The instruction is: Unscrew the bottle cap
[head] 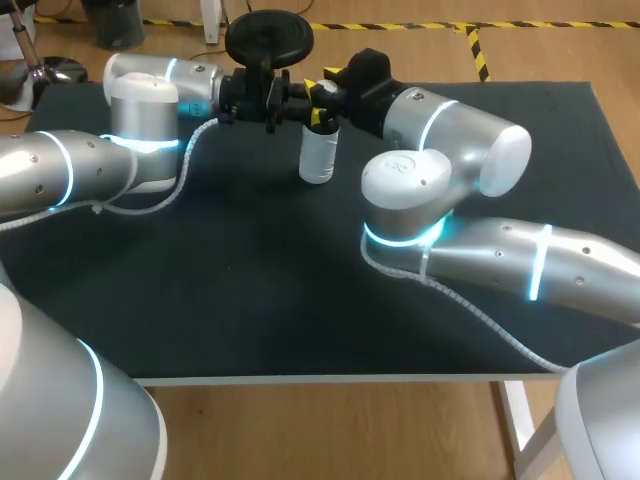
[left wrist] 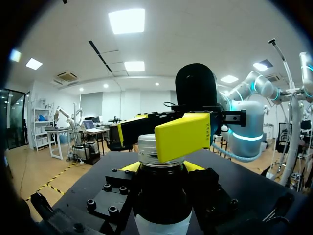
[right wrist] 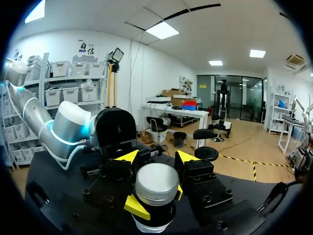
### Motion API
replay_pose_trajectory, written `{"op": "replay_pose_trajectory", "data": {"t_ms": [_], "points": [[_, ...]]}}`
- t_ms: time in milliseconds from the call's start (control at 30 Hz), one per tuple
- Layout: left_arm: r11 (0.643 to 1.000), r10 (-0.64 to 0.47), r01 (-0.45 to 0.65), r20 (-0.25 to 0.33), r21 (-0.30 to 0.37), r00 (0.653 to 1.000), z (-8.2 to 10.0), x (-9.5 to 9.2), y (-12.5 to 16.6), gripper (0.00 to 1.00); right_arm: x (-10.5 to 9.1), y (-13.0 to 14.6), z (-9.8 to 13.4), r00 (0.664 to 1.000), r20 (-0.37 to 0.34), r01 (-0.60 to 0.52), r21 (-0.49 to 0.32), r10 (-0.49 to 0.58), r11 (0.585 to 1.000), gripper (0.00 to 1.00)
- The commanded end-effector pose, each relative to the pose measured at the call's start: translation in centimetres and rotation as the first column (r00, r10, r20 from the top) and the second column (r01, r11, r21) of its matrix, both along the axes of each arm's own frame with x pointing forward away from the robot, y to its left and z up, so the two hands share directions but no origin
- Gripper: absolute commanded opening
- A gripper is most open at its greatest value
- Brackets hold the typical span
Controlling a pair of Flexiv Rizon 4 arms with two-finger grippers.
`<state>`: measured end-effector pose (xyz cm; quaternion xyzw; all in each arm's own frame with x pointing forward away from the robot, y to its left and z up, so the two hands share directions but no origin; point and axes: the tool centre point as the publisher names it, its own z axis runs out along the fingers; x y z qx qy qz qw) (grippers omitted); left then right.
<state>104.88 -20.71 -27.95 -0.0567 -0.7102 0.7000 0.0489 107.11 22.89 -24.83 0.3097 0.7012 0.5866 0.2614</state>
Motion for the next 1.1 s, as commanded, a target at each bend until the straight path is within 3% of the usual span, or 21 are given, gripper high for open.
{"op": "replay_pose_trajectory", "data": {"t_ms": [33,67,100,467,833,1100], "points": [[1.000,-0.006,0.006,0.000,-0.002,1.000,0.10,-0.09,0.22,0.00,0.44,-0.26,-0.17,1.000,-0.002,-0.011,-0.001,0.011,1.000,0.18],[1.000,-0.006,0.006,0.000,-0.002,1.000,0.10,-0.09,0.22,0.00,0.44,-0.22,-0.19,1.000,-0.005,-0.020,0.001,0.020,1.000,0.17],[1.000,-0.006,0.006,0.000,-0.002,1.000,0.10,-0.09,0.22,0.00,0.43,-0.16,-0.22,1.000,-0.005,-0.022,0.002,0.022,1.000,0.00],[1.000,-0.006,0.006,0.000,-0.002,1.000,0.10,-0.09,0.22,0.00,0.41,-0.11,-0.40,0.996,-0.004,-0.088,0.033,0.088,0.996,0.00],[1.000,-0.006,0.006,0.000,-0.002,1.000,0.10,-0.09,0.22,0.00,0.18,-0.04,-0.62,0.963,0.038,-0.270,0.102,0.267,0.958,0.00],[1.000,-0.006,0.006,0.000,-0.002,1.000,0.10,-0.09,0.22,0.00,0.24,-0.52,0.05,0.950,0.086,-0.308,0.126,0.299,0.943,0.00]]}}
